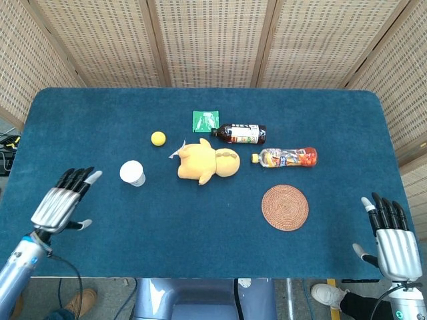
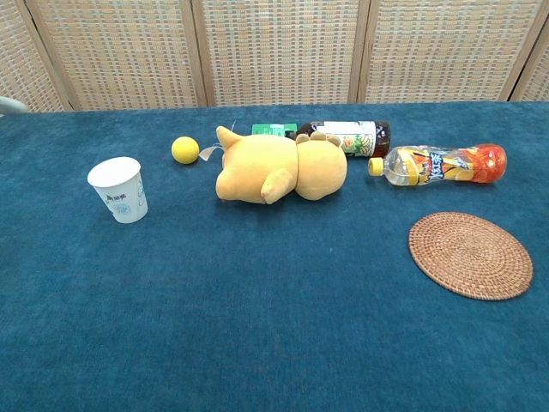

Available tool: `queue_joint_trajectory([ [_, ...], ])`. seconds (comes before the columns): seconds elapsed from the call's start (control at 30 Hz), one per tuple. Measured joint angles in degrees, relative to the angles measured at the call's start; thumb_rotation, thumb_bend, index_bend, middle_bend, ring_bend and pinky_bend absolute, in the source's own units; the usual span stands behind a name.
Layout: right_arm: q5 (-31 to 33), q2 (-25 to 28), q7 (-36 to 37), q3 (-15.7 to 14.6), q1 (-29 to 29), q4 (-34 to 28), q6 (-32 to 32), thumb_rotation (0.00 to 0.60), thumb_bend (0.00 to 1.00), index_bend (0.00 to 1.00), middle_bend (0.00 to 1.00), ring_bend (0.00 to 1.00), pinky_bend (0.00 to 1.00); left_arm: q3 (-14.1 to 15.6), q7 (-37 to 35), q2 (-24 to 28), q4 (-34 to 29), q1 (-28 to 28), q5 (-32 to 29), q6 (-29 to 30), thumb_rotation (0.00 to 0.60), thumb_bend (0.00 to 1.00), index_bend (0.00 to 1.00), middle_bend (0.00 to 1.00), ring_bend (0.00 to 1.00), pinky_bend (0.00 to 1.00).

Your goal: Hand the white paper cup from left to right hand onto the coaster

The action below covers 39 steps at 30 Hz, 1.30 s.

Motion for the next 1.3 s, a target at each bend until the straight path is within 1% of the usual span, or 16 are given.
queue_joint_trajectory([
  [0.03, 0.21, -0.13, -0.25, 0.08, 0.09, 0.11, -0.13, 0.600, 0.00, 0.07, 0.00, 0.00, 0.00, -0.78, 0.19, -1.20, 2.30, -2.91, -1.01, -3.33, 0.600, 0.00, 0.00, 0.00, 0.00, 0.00],
  [0.13, 0.91, -0.46, -0.88, 0.29, 0.28, 0.43, -0.42, 0.600, 0.00, 0.07, 0.00, 0.00, 0.00, -2.14, 0.57, -4.17, 7.79, -7.67, -2.63, -7.93, 0.600, 0.00, 0.00, 0.00, 0.00, 0.00],
  [0.2, 1.59, -0.69, -1.25, 0.42, 0.42, 0.64, -0.75, 0.600, 0.00, 0.07, 0.00, 0.00, 0.00, -2.87, 0.51, -6.50, 11.56, -10.06, -3.51, -9.76, 0.600, 0.00, 0.00, 0.00, 0.00, 0.00],
  [0.3, 2.65, -0.97, -1.76, 0.58, 0.66, 1.01, -1.42, 0.600, 0.00, 0.07, 0.00, 0.00, 0.00, -3.52, 0.08, -9.64, 15.93, -13.01, -4.31, -12.25, 0.600, 0.00, 0.00, 0.00, 0.00, 0.02],
  [0.53, 5.04, -1.78, -2.73, 0.92, 1.38, 1.96, -3.10, 0.600, 0.00, 0.07, 0.00, 0.00, 0.00, -3.62, -1.45, -14.78, 23.46, -17.97, -5.58, -16.65, 0.600, 0.00, 0.00, 0.00, 0.01, 0.13],
  [0.67, 5.49, -2.05, -2.71, 0.81, 1.71, 2.50, -3.69, 0.600, 0.00, 0.08, 0.00, 0.00, 0.00, -3.69, -1.40, -17.20, 26.90, -19.81, -6.74, -17.81, 0.600, 0.00, 0.00, 0.06, 0.06, 0.19],
  [0.7, 5.62, -2.07, -2.67, 0.84, 1.74, 2.54, -3.72, 0.600, 0.00, 0.08, 0.00, 0.00, 0.00, -3.74, -1.36, -17.84, 27.71, -20.25, -7.15, -18.06, 0.600, 0.01, 0.01, 0.09, 0.09, 0.22],
  [0.73, 5.73, -2.07, -2.63, 0.86, 1.76, 2.58, -3.74, 0.600, 0.00, 0.08, 0.00, 0.00, 0.00, -3.79, -1.34, -18.27, 28.24, -20.54, -7.45, -18.21, 0.600, 0.01, 0.03, 0.12, 0.12, 0.23],
  [0.8, 5.95, -2.07, -2.45, 0.92, 1.81, 2.75, -3.74, 0.600, 0.00, 0.08, 0.00, 0.00, 0.00, -3.95, -1.30, -19.28, 29.52, -21.17, -8.17, -18.45, 0.600, 0.01, 0.13, 0.20, 0.20, 0.28],
  [0.87, 6.01, -2.07, -2.33, 0.93, 1.85, 2.83, -3.73, 0.600, 0.00, 0.09, 0.00, 0.00, 0.00, -4.11, -1.28, -20.18, 30.63, -21.64, -8.70, -18.51, 0.600, 0.02, 0.26, 0.31, 0.28, 0.34],
  [0.97, 6.14, -2.06, -2.24, 0.91, 1.90, 2.98, -3.76, 0.600, 0.00, 0.09, 0.00, 0.00, 0.00, -4.27, -1.34, -21.55, 32.32, -22.39, -9.79, -18.84, 0.600, 0.03, 0.36, 0.39, 0.36, 0.39],
  [1.07, 6.34, -2.02, -2.07, 0.89, 1.92, 3.04, -3.73, 0.600, 0.00, 0.09, 0.00, 0.00, 0.00, -4.09, -1.04, -22.17, 33.10, -23.16, -11.12, -19.97, 0.600, 0.05, 0.43, 0.45, 0.41, 0.41],
  [1.13, 6.35, -1.94, -1.96, 0.88, 1.86, 3.01, -3.50, 0.600, 0.00, 0.10, 0.00, 0.00, 0.00, -3.91, -0.56, -22.23, 33.11, -23.52, -12.01, -20.46, 0.600, 0.07, 0.45, 0.47, 0.42, 0.41],
  [1.3, 5.95, -1.84, -1.90, 0.79, 1.66, 2.87, -2.70, 0.600, 0.00, 0.10, 0.00, 0.00, 0.00, -3.84, -0.05, -21.92, 32.42, -23.68, -14.20, -20.54, 0.600, 0.08, 0.46, 0.48, 0.42, 0.41],
])
